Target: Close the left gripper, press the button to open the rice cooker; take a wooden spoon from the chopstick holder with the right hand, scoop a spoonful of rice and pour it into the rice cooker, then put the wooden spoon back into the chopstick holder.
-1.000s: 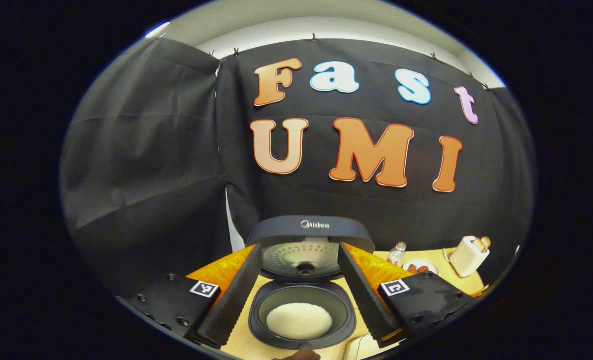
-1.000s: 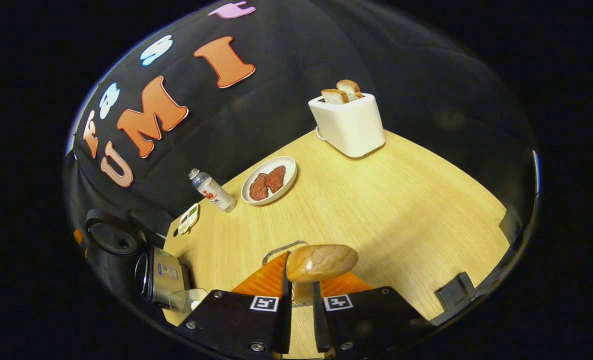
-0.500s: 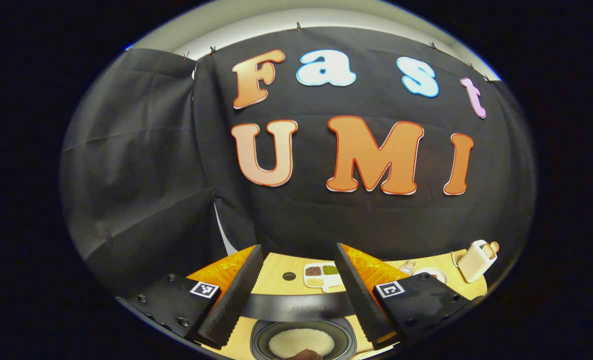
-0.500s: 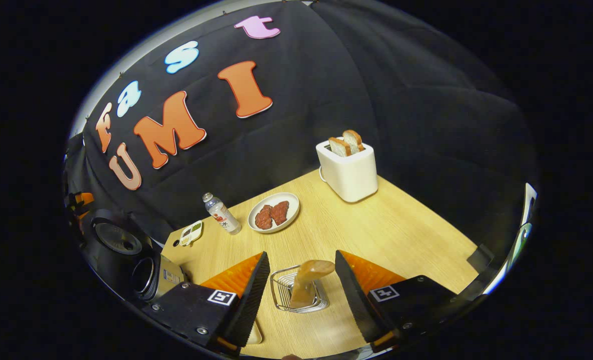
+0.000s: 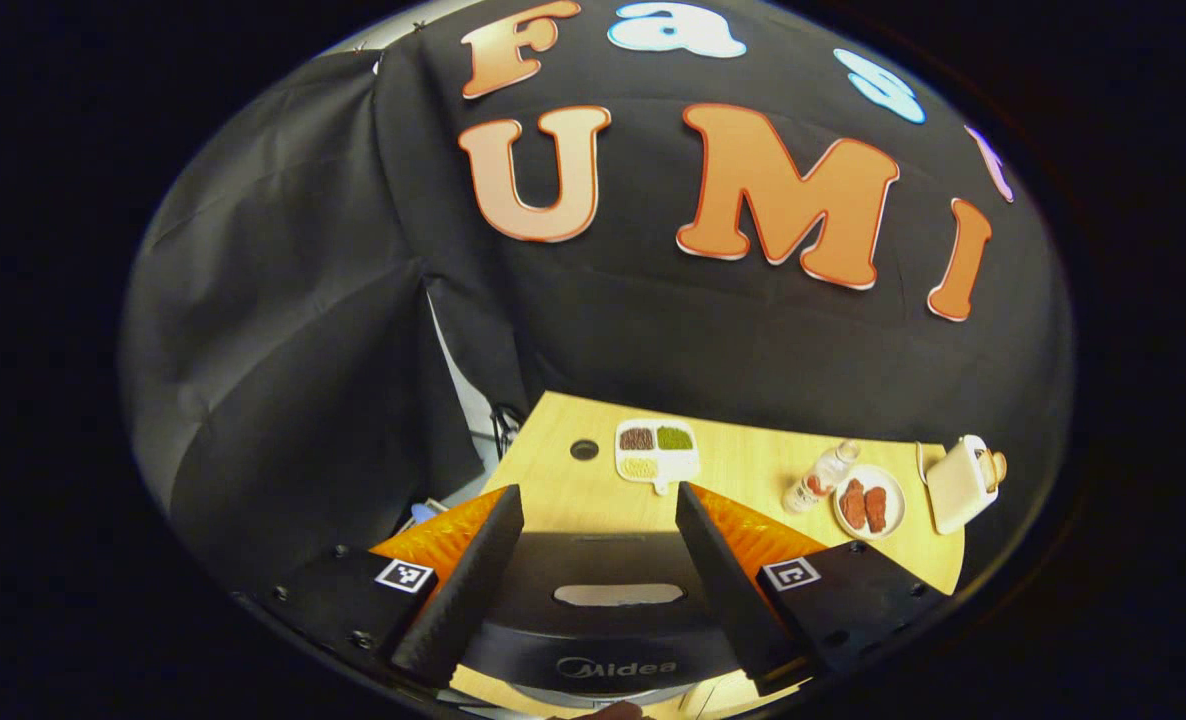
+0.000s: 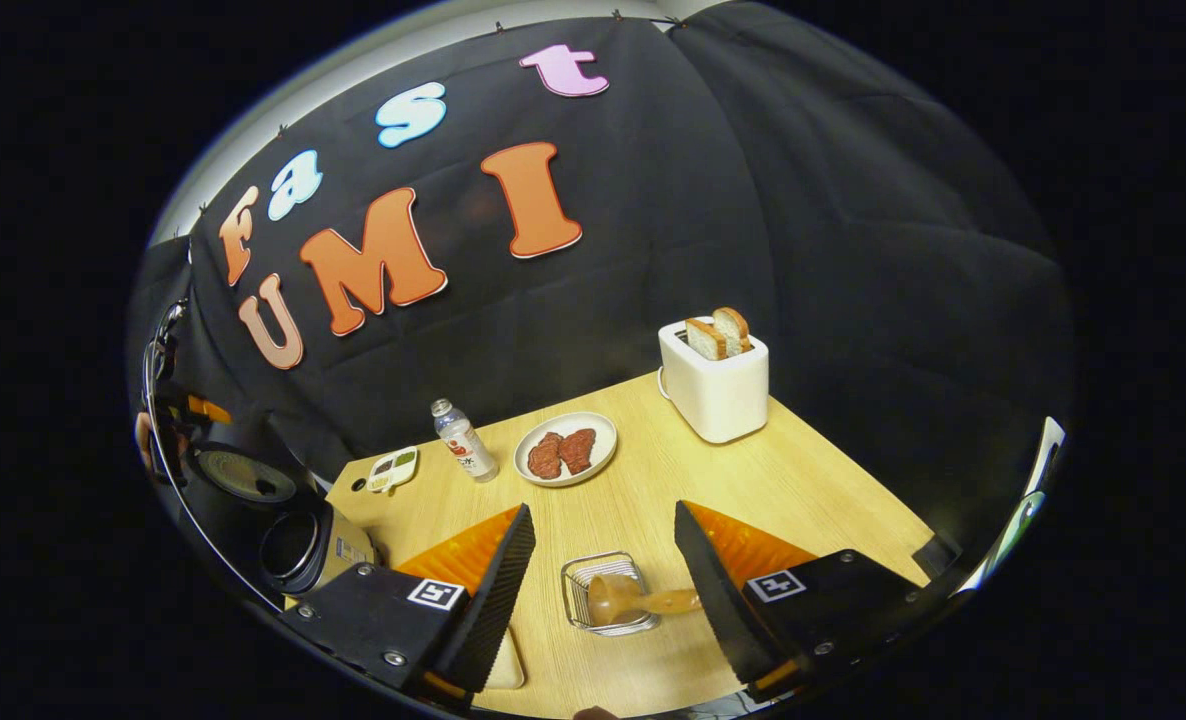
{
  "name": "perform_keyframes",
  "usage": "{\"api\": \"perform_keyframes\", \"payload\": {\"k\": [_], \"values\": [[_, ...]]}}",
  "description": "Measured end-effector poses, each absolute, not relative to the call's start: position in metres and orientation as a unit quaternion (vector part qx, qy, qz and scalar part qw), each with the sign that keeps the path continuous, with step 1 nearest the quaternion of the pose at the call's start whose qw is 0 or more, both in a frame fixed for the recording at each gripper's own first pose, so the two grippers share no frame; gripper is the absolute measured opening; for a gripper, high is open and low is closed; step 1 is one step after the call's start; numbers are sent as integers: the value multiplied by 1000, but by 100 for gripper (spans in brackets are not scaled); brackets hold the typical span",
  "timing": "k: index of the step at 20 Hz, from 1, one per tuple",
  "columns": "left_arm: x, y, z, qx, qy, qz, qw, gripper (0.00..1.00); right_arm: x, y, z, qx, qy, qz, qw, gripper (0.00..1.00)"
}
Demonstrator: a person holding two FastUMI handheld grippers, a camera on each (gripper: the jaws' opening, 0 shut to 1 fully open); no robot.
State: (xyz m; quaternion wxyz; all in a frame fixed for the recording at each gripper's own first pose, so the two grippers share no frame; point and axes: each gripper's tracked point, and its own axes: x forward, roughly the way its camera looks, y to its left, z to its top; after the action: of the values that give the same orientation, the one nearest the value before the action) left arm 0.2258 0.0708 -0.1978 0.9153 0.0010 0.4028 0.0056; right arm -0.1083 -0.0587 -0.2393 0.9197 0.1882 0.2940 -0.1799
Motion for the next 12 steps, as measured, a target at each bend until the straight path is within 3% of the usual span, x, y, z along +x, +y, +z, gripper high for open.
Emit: {"api": "perform_keyframes", "payload": {"k": [3,8,12], "values": [[176,65,-224,-34,486,-2,873,100,-100,-47,-246,189,302,-162,920,87],[136,70,-261,-24,548,4,836,100,-80,-35,-240,182,297,-135,928,87],[100,68,-300,9,606,3,795,94,-67,-24,-236,182,294,-116,931,87]]}}
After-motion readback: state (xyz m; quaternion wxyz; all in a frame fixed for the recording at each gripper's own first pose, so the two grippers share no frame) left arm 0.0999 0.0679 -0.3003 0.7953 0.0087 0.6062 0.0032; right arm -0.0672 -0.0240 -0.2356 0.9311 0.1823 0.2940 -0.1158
